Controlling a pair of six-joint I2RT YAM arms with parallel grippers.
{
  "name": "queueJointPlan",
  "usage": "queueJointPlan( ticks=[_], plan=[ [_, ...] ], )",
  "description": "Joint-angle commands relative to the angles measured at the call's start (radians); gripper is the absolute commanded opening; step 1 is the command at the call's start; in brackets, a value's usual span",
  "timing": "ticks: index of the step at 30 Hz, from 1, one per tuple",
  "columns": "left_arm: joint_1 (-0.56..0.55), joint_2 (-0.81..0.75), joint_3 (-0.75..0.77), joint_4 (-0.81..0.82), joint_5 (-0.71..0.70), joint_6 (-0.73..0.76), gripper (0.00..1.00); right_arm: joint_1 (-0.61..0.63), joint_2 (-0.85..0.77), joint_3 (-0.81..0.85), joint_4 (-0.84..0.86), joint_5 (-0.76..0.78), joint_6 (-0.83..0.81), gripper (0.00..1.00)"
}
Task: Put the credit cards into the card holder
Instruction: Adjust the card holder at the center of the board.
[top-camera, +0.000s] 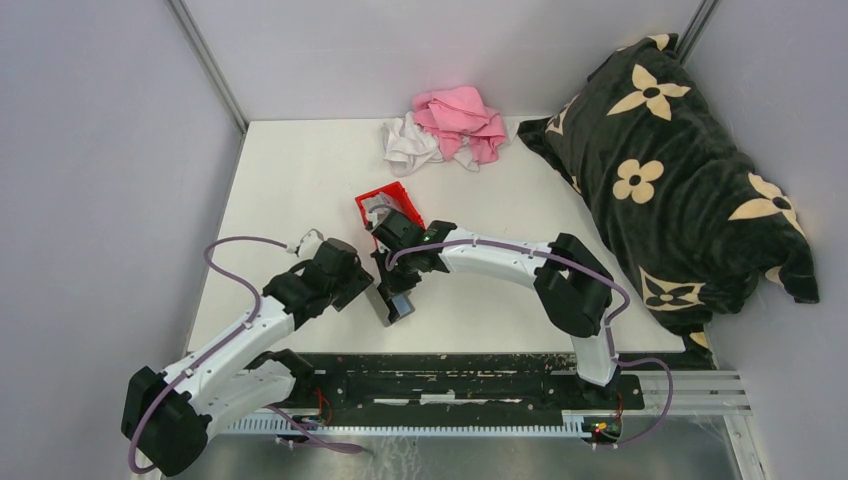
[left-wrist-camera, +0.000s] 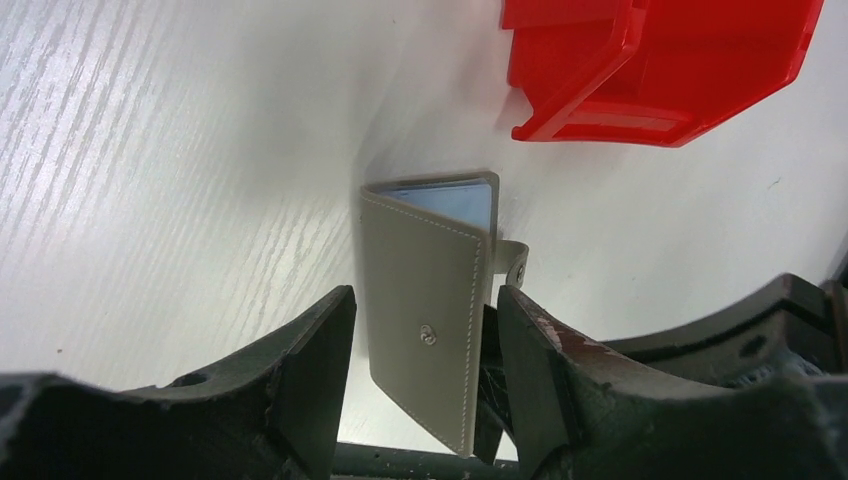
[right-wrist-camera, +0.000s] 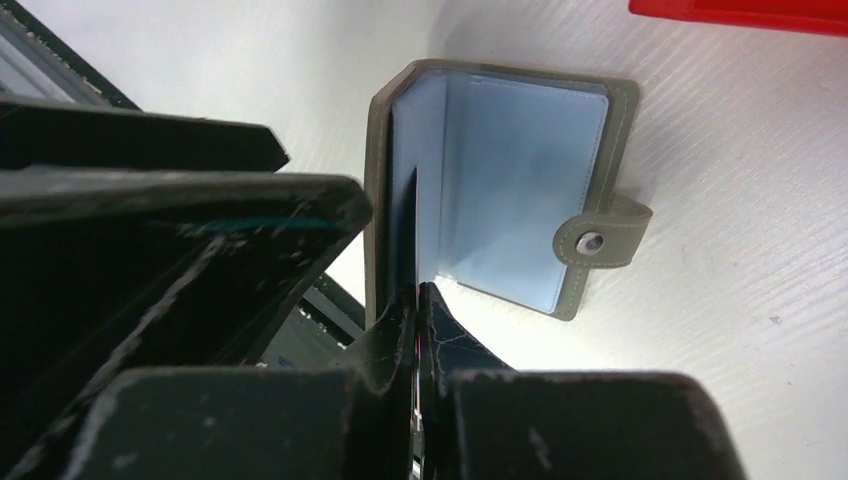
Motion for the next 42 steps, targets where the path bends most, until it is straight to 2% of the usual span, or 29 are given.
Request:
queueJointPlan(
  ticks=[1, 20, 23, 27, 32, 37, 42],
  plan=[
    [-0.004, 0.008, 0.021, 0.040, -0.042, -0.005, 0.62, 0.017, -0.080, 0.052, -0.003, 0.020, -0.001, 0.01],
    [-0.004, 0.030, -0.036, 0.051, -0.015, -0.001, 0.60, 0.068, -0.088, 0.063, -0.019, 0.015, 0.003, 0.01],
    [-0.003, 0.031, -0.062, 0.050, 0.004, -0.004, 0.55, 0.073, -0.088, 0.063, -0.019, 0.015, 0.002, 0.01],
    [-0.005, -0.001, -0.089, 0.033, 0.003, -0.027, 0.41, 0.074, -0.090, 0.056, -0.021, 0.017, 0.000, 0.01],
    [-0.007, -0.057, -0.127, 0.021, -0.017, -0.055, 0.16, 0.075, -0.095, 0.037, -0.015, 0.026, -0.005, 0.01],
    [-0.005, -0.109, -0.184, 0.043, -0.030, -0.081, 0.14, 0.055, -0.095, 0.027, -0.001, 0.030, -0.010, 0.01],
    [-0.008, -0.196, -0.263, 0.120, -0.058, -0.079, 0.12, -0.011, -0.095, -0.009, 0.053, -0.039, 0.010, 0.01]
  ],
)
